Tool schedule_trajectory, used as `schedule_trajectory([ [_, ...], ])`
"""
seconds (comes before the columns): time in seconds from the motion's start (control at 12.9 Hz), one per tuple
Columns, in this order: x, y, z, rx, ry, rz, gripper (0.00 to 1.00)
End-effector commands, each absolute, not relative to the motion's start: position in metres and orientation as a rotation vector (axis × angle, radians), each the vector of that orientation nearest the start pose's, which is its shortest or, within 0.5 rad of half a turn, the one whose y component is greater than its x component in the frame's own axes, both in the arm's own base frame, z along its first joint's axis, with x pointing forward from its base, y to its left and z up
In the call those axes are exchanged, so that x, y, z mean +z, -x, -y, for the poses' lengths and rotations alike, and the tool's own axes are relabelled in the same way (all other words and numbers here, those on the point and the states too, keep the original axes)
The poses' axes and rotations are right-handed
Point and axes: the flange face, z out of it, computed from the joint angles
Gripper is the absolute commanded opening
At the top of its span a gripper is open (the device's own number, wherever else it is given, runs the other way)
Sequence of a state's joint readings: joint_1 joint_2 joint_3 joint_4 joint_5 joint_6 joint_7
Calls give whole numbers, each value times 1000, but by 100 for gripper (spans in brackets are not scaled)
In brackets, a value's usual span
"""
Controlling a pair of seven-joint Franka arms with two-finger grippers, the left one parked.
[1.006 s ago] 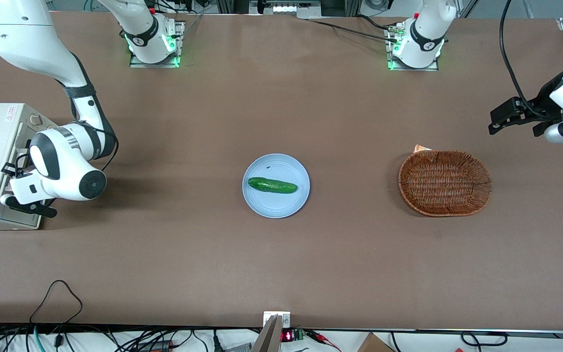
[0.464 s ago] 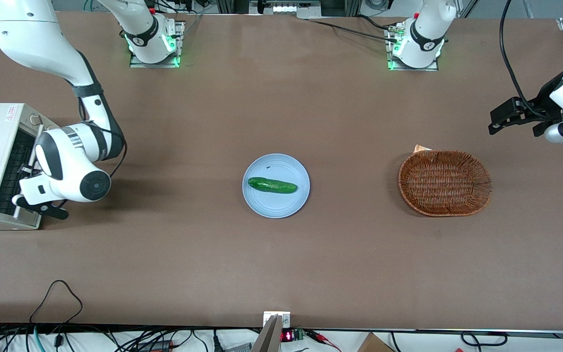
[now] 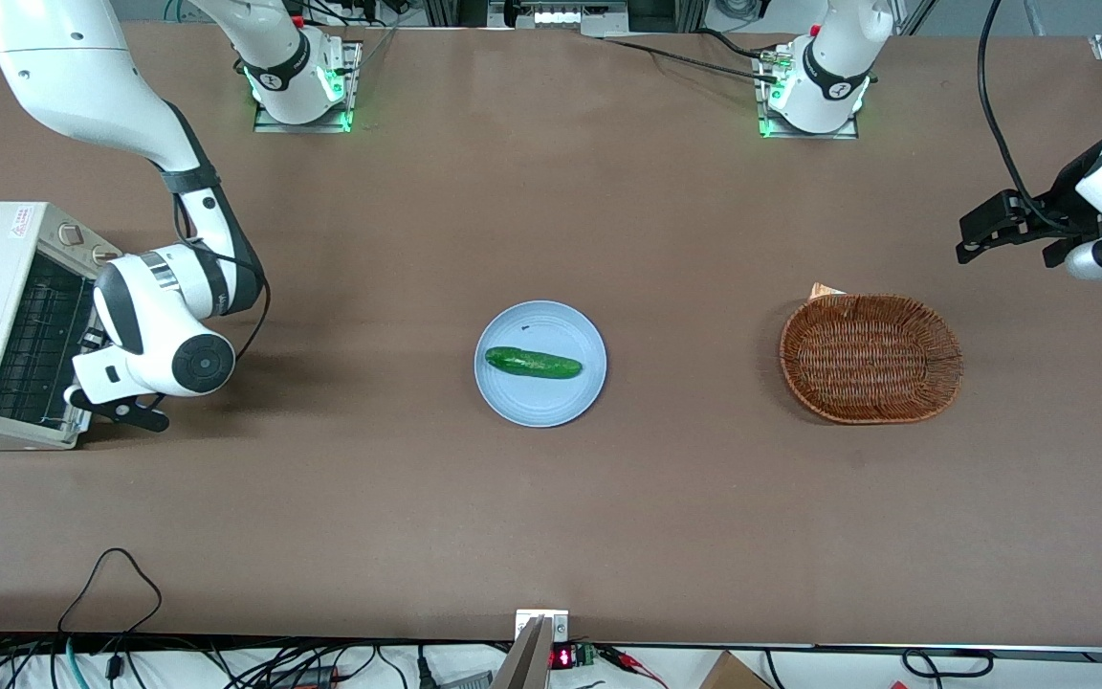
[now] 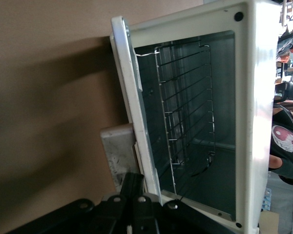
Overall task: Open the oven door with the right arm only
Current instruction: 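Pull the handle outward and down to swing the glass door open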
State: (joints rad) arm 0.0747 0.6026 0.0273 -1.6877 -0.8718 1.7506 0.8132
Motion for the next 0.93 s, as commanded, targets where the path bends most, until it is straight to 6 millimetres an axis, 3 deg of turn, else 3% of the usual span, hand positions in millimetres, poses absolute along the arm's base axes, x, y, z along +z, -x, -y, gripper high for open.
schedule_trajectory([
  [0.0,220,-628,21,-185,-2190,364,3],
  [0.85,185,-624,12,-243,-2284,383,3],
])
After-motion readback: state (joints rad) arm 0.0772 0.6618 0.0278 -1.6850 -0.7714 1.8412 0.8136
